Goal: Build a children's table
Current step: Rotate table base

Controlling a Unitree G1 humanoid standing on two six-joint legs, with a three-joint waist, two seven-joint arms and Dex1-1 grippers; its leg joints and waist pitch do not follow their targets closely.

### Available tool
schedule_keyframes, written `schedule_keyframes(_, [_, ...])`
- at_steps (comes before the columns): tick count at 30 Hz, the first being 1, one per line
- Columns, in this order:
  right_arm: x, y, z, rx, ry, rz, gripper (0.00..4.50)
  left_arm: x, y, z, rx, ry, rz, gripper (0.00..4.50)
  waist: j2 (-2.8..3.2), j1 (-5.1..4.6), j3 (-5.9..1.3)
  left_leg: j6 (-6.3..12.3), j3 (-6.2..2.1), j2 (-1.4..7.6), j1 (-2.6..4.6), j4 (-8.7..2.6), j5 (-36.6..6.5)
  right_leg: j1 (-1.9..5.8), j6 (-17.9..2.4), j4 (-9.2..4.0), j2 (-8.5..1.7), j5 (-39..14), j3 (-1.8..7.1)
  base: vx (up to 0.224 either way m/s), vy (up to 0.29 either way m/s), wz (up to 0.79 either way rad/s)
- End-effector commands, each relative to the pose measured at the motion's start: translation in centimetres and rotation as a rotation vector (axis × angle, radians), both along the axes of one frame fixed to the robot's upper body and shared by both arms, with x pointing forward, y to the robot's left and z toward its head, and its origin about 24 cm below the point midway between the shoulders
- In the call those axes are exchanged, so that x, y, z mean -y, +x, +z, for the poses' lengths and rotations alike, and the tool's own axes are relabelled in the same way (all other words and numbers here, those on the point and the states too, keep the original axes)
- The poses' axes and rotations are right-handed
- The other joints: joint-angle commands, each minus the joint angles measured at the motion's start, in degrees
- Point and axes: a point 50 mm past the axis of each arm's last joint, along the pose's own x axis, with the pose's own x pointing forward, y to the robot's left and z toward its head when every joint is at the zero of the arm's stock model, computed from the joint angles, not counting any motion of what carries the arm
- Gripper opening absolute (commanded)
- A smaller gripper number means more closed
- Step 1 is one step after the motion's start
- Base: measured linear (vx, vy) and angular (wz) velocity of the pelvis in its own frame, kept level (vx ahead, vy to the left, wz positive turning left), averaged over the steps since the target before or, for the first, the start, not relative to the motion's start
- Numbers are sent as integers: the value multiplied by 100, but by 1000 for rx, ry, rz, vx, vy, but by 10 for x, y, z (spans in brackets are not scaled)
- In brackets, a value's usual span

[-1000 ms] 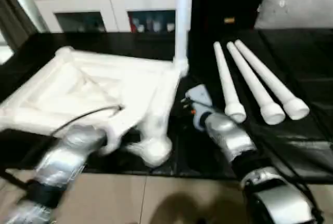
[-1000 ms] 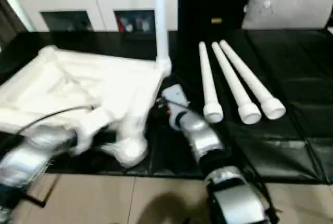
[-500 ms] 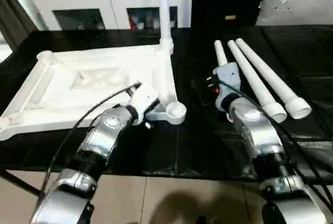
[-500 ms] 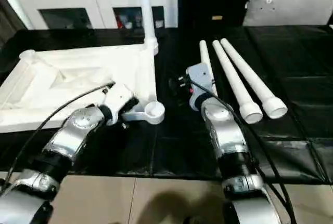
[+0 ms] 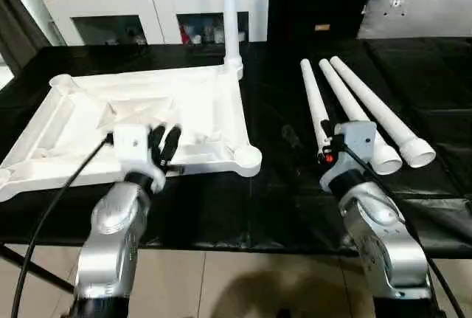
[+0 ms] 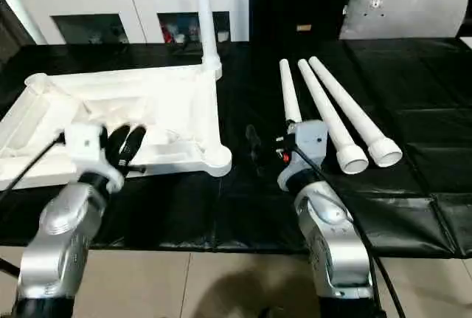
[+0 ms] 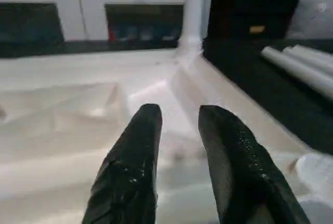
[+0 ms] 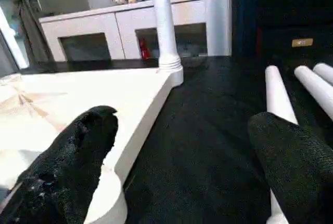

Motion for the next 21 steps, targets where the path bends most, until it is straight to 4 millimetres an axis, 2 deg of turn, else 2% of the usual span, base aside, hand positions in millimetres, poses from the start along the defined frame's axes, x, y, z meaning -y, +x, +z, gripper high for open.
schedule_keyframes(1, [-1,-2,4,-18,-5,8,450,4,-4,6,3,61,-34,184,-86,-40,-286,443,-69,129,-76,-478,-1115,339,554,-626,-291,-3086,228,0,0,0])
schedule_keyframes(3, [2,-3,6,-14,-4,-12,450,3,-6,9,22,108,13,195,-73,-52,-275,410,-91,166,-66,-510,-1192,336,464,-605,-302,-2980,255,0,0,0])
schedule_keyframes(5, [5,-5,5,-30,18,-10,450,3,-7,11,19,116,36,218,-66,-52,-281,411,-88,164,-64,-514,-1158,350,354,-596,-329,-2827,285,0,0,0])
schedule_keyframes(8, [9,-9,1,-66,14,-18,450,2,-8,13,7,112,35,241,-113,-12,-321,468,-92,187,-105,-517,-700,394,102,-490,-353,-2206,363,0,0,0])
schedule_keyframes(11, [8,-13,0,-91,24,-10,450,0,-9,14,9,105,35,263,-86,37,-353,558,-81,186,-104,-486,-308,394,-113,-420,-368,-1796,394,0,0,0])
schedule_keyframes(12, [9,-14,-1,-66,-52,-56,450,2,-10,14,7,109,23,268,-85,40,-365,566,-80,182,-110,-473,-153,394,-169,-387,-364,-1608,402,0,0,0])
schedule_keyframes(14, [11,-14,-3,-66,-64,-82,450,2,-11,14,2,106,20,280,-89,50,-374,579,-71,177,-116,-463,19,405,-249,-354,-368,-1416,414,0,0,0])
schedule_keyframes(15, [13,-15,-3,-76,-63,-97,450,3,-11,14,3,106,20,291,-64,58,-368,614,-69,174,-113,-466,40,412,-294,-351,-375,-1399,415,0,0,0])
schedule_keyframes(16, [14,-15,-3,-77,-79,-99,450,3,-12,14,6,104,19,302,-71,57,-363,621,-68,179,-114,-466,29,409,-297,-356,-366,-1415,412,0,0,0])
schedule_keyframes(19, [18,-17,-4,-108,-155,-136,450,2,-13,14,11,97,14,321,-41,53,-344,581,-63,180,-102,-477,-93,412,-265,-376,-353,-1559,408,0,0,0])
schedule_keyframes(20, [18,-18,-4,-113,-155,-131,450,2,-13,15,12,97,11,321,-63,43,-338,561,-53,171,-97,-484,-216,414,-225,-406,-352,-1687,405,0,0,0])
schedule_keyframes(21, [17,-19,-3,-98,-161,-124,450,2,-12,15,9,103,13,346,-30,25,-327,469,-76,208,-69,-509,-442,393,-90,-466,-289,-1889,361,0,0,0])
